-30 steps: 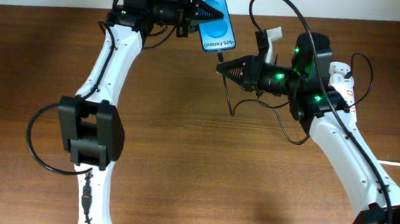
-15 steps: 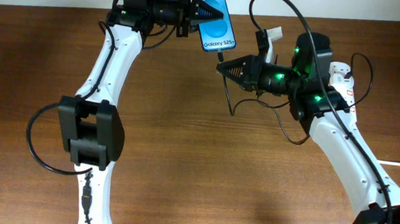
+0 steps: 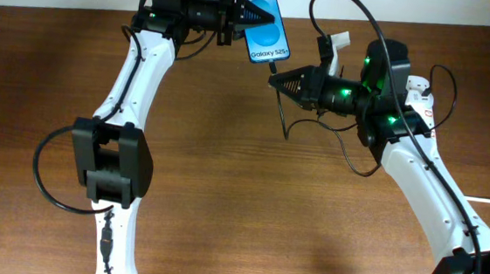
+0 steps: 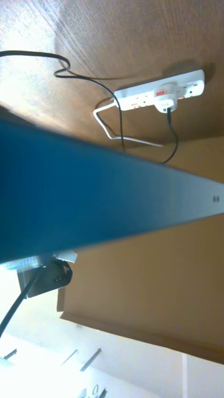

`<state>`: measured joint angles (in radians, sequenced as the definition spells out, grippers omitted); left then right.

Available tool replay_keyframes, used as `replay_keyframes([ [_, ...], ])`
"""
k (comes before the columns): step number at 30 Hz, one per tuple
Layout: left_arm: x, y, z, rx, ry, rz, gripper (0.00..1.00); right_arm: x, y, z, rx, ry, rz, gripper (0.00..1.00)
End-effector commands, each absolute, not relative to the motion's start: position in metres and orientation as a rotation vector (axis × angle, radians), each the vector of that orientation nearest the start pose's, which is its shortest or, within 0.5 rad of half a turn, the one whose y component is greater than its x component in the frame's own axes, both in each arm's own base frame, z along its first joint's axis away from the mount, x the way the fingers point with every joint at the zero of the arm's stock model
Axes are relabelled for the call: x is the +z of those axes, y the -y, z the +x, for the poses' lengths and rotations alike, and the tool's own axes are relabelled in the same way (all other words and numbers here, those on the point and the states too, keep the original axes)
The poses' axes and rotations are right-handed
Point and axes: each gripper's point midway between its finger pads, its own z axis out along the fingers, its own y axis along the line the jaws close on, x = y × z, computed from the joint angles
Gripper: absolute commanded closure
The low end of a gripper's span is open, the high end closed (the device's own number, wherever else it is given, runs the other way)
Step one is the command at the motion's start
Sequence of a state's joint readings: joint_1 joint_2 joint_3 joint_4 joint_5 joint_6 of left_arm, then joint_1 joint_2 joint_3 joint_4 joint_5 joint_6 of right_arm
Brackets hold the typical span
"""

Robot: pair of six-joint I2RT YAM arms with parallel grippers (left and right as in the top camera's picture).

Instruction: Plug charger to phone and switch on socket

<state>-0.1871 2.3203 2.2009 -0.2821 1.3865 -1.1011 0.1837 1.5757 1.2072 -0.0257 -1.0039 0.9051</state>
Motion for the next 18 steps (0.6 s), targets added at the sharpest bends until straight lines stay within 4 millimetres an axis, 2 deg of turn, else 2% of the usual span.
replay_keyframes([
  [1, 0.323, 0.273, 0.486, -2.161, -2.239, 0.232, 1.00, 0.276, -0.210, 0.404, 1.573, -2.143, 0.056, 0.96],
  [5, 0.324, 0.274, 0.484, -2.168, -2.240, 0.243, 1.00, 0.275, -0.209, 0.405, 1.564, -2.141, 0.057, 0.96],
  [13, 0.325, 0.297, 0.467, -2.185, -2.224, 0.373, 1.00, 0.275, -0.209, 0.406, 1.556, -2.139, 0.062, 0.96],
  [18, 0.325, 0.301, 0.462, -2.194, -2.224, 0.396, 1.00, 0.280, -0.208, 0.409, 1.552, -2.112, 0.044, 0.96],
])
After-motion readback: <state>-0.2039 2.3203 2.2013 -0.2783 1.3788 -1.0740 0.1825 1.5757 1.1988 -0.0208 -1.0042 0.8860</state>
